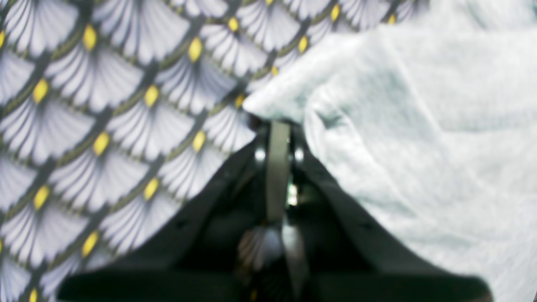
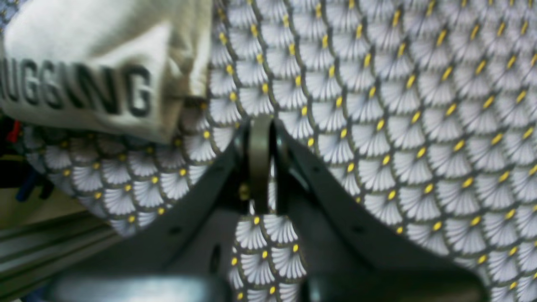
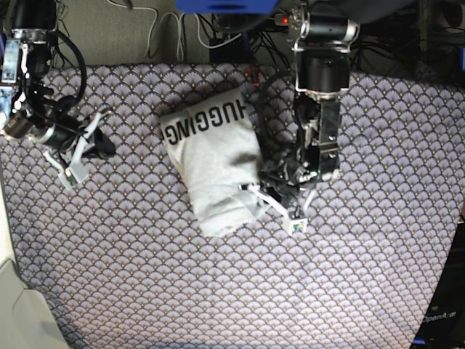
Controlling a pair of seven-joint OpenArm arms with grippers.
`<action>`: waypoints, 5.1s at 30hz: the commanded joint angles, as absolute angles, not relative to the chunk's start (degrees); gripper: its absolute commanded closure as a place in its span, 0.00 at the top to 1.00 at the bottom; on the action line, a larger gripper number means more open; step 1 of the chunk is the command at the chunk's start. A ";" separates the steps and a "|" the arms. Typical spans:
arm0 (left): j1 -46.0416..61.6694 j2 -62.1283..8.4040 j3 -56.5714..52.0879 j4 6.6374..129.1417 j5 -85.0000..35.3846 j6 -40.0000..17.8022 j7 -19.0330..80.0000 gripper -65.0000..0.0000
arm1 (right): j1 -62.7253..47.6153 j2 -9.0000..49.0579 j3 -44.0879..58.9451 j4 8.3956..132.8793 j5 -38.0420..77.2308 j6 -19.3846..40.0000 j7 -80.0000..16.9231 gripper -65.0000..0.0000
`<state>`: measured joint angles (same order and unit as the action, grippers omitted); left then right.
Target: Fold the T-shirt properly
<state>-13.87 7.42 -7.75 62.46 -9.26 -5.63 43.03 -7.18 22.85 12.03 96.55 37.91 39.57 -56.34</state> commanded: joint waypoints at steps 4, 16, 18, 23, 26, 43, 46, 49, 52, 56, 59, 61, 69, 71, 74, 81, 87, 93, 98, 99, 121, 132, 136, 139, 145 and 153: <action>-13.41 8.31 -7.34 61.41 -8.48 -5.49 46.90 0.00 | -6.29 23.43 12.26 93.76 38.73 40.00 -54.73 0.00; -15.34 8.31 -14.02 61.14 -8.66 -5.49 46.90 0.00 | -5.49 16.92 2.59 92.88 38.64 40.00 -54.73 0.00; -15.69 8.31 -13.93 61.23 -8.66 -5.49 46.90 0.00 | -5.67 16.92 1.01 92.88 38.64 40.00 -54.73 0.00; -17.71 9.00 -13.85 60.88 -8.66 -5.49 46.90 0.00 | -6.11 16.92 -2.51 92.88 38.64 40.00 -55.08 0.00; -18.07 9.00 -13.93 60.97 -8.57 -5.49 46.90 0.00 | -8.04 16.40 -4.00 93.14 38.81 40.00 -54.81 0.00; -18.33 9.00 -14.20 69.41 -15.96 -5.49 47.52 0.00 | -12.18 18.33 -4.18 102.29 38.73 40.00 -54.73 0.00; -16.22 8.48 -14.20 76.88 -22.55 -5.49 47.52 0.00 | -13.32 18.68 -0.13 105.80 38.81 40.00 -55.34 0.00; -14.73 6.02 -14.20 82.95 -27.21 -5.49 47.60 0.00 | -14.20 18.59 3.38 109.85 39.08 40.00 -55.43 0.00; -11.30 1.80 -15.60 87.96 -27.47 -5.41 47.60 0.00 | -14.46 18.24 2.42 113.71 39.16 40.00 -55.60 0.00; -5.05 -4.26 -22.46 89.27 -27.82 -5.41 47.60 0.00 | -11.91 15.87 -3.21 113.89 39.16 40.00 -57.54 0.00; 0.22 -7.52 -28.18 89.98 -28.18 -5.41 47.60 0.00 | -10.33 12.09 -6.99 113.89 39.16 40.00 -57.89 0.00; 2.42 -8.75 -30.73 90.95 -28.18 -5.49 47.60 0.00 | -8.57 10.07 -9.10 113.89 39.08 40.00 -57.89 0.00; 12.18 -10.07 -38.99 99.30 -28.18 -5.49 47.60 0.00 | -3.30 8.57 -14.64 107.47 39.08 40.00 -57.27 0.00; 13.58 -10.07 -40.22 100.97 -28.18 -5.49 47.60 0.00 | -1.80 8.57 -14.55 104.31 39.08 40.00 -57.19 0.00; 15.96 -10.07 -42.59 103.43 -28.18 -5.67 47.60 0.00 | -0.31 8.57 -14.29 100.26 39.08 40.00 -57.10 0.00; 18.07 -10.07 -44.44 106.51 -28.18 -5.76 47.60 0.00 | 0.92 8.57 -14.11 88.75 39.16 40.00 -52.09 0.00; 18.33 -9.98 -44.44 106.42 -28.18 -5.85 47.60 0.00 | 1.01 10.33 -14.20 79.60 39.08 40.00 -47.16 0.00; 18.15 -9.98 -44.44 106.42 -28.18 -5.85 47.60 0.00 | 1.01 12.53 -14.20 77.41 39.16 40.00 -44.18 0.00; 18.07 -10.15 -44.44 106.51 -28.18 -5.93 47.60 0.00 | 1.10 13.32 -14.11 78.20 39.16 40.00 -44.18 0.00; 18.15 -10.24 -44.44 106.51 -28.18 -5.93 47.60 0.00 | 1.01 13.41 -14.11 80.22 39.16 40.00 -44.35 0.00; 19.12 -11.38 -54.81 110.99 -28.18 -6.02 57.19 0.00 | 23.25 10.15 -14.73 69.23 38.81 40.00 -47.34 0.00; 21.67 -11.30 -56.22 110.99 -28.18 -6.02 56.92 0.00 | 26.86 12.09 -17.54 52.79 38.99 40.00 -37.85 0.00; 21.49 -11.38 -56.22 110.99 -28.18 -6.02 57.01 0.00 | 25.54 14.02 -17.54 62.11 39.08 40.00 -41.10 0.00; 21.49 -11.56 -56.13 111.08 -28.26 -6.11 57.10 0.00 | 23.16 15.43 -17.27 73.98 38.90 40.00 -46.90 0.00; 23.52 -11.74 -53.23 112.40 -28.26 -6.11 57.19 0.00 | 10.86 17.45 -7.60 97.10 38.81 40.00 -55.34 0.00; 27.74 -15.16 -38.99 111.87 -27.65 -6.11 56.92 0.00 | -11.91 19.38 6.29 112.04 38.81 35.30 -55.25 0.00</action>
<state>27.42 -14.44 -38.46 111.13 -27.62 -6.07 57.71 -12.23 18.94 6.13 111.11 37.78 35.07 -56.18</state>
